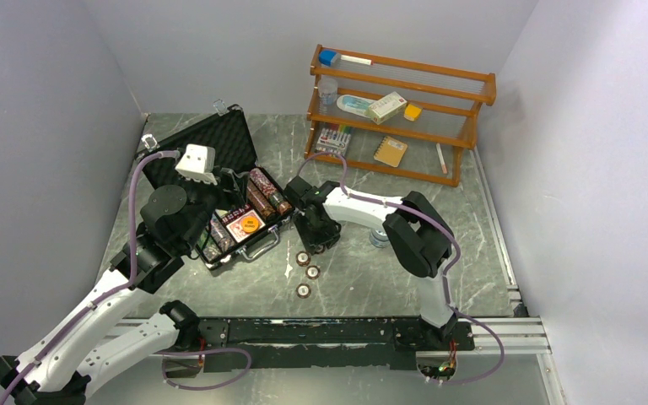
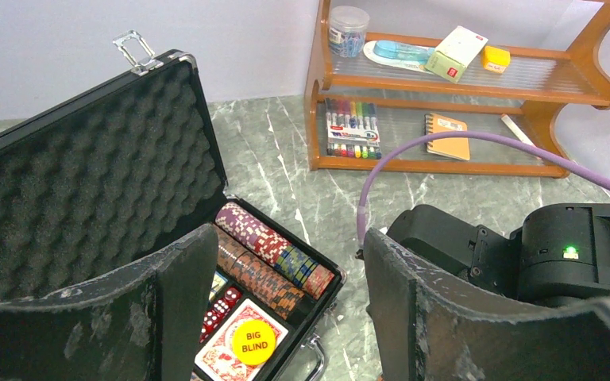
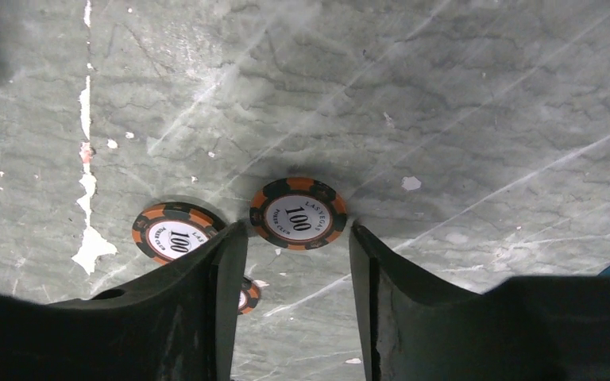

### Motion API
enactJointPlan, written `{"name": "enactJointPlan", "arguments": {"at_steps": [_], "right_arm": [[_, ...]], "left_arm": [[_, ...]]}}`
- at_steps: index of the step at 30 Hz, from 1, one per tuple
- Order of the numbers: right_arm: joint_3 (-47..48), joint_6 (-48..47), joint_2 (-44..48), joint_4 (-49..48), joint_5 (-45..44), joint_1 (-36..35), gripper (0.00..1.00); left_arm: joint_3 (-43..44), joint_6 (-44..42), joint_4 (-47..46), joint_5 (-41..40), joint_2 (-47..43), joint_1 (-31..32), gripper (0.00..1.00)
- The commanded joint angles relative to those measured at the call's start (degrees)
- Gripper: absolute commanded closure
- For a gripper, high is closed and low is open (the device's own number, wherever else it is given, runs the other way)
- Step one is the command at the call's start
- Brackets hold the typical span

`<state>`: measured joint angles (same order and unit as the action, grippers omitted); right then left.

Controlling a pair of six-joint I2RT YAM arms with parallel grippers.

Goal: Pack up texas hold em set

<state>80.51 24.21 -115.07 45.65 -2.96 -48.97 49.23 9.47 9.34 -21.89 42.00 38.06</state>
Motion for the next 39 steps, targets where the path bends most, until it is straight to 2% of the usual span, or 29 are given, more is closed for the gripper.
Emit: {"name": "enactJointPlan", "arguments": {"at_steps": [1,9,19,31,39], "right_arm": [[-0.9,-0.68,-3.42,-4.34,-0.44,0.24,0.43],[0.32,-0.63,-5.04,-3.43,-1.28,0.19,0.43],[0.61,0.03,-5.96,-2.23,-2.62,0.16,0.61],[4.48,0.95,0.62,0.8,-2.22,0.1,0.57],[6.66,0.9,1.69,1.95,-0.35,-1.96,0.56]], "left_arm": [[-0.24,-0.14,-0.25,-0.88,-0.27,-0.27,0.28],[-0.19,-0.16,-0.24,-1.05,-0.4,-0.27,0.28],[-0.14,-0.16,-0.2,-1.05,-0.41,-0.27,0.28],[-0.23,-0.07,-0.24,-0.87,-0.18,-0.29,0.28],[-0.23,-0.07,-0.28,-1.0,-0.28,-0.27,0.28]]}}
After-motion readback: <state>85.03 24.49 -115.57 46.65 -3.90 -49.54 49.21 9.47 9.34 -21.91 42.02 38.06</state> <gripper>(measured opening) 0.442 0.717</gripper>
